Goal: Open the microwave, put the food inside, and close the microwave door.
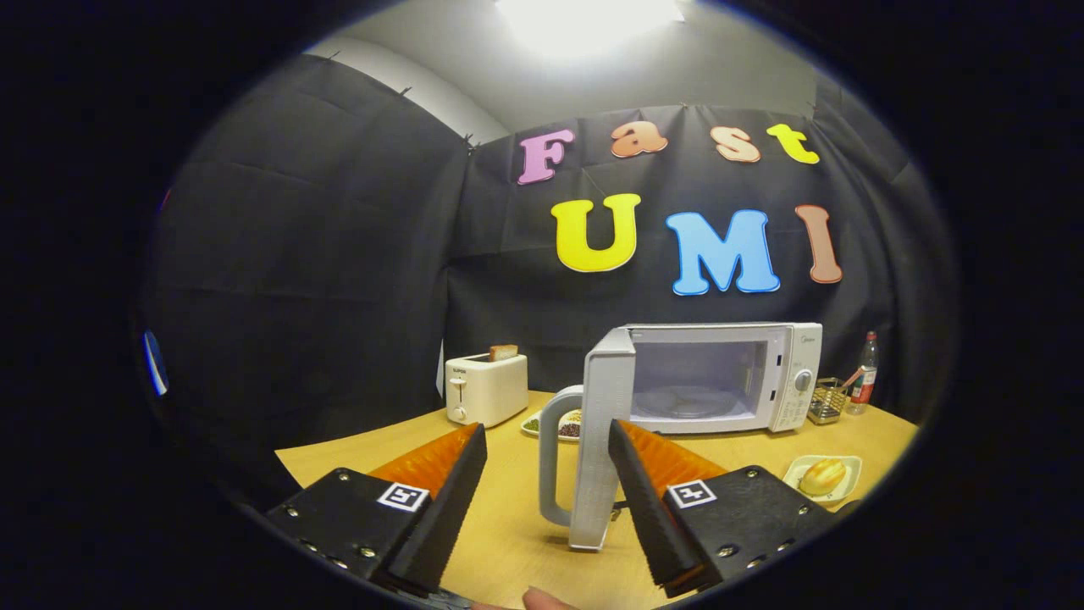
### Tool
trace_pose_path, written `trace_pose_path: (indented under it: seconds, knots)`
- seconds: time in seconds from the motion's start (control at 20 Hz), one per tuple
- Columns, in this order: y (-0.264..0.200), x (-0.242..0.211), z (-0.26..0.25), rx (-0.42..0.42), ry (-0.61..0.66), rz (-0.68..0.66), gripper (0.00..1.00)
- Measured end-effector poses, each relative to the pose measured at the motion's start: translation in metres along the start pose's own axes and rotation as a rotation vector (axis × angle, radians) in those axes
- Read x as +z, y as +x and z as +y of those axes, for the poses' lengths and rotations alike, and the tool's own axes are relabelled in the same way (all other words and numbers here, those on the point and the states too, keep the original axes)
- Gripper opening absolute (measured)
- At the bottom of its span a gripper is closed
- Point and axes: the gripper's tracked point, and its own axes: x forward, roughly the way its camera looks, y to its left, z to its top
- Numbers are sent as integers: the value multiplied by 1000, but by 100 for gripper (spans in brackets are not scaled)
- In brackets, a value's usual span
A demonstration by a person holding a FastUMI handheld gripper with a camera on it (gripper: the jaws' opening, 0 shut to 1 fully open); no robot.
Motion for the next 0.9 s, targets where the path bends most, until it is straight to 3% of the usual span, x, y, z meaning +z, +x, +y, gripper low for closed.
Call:
trace_pose_path:
  seconds: [0.1,0.3,0.5,0.65,0.9]
  knots:
    - [-11,1,-29,-11,-64,8,95]
    - [-28,-12,-96,-58,-151,57,95]
    - [-40,-31,-161,-79,-107,148,95]
    - [-46,-45,-222,-153,-103,214,95]
    - [-44,-101,-299,-208,-95,392,96]
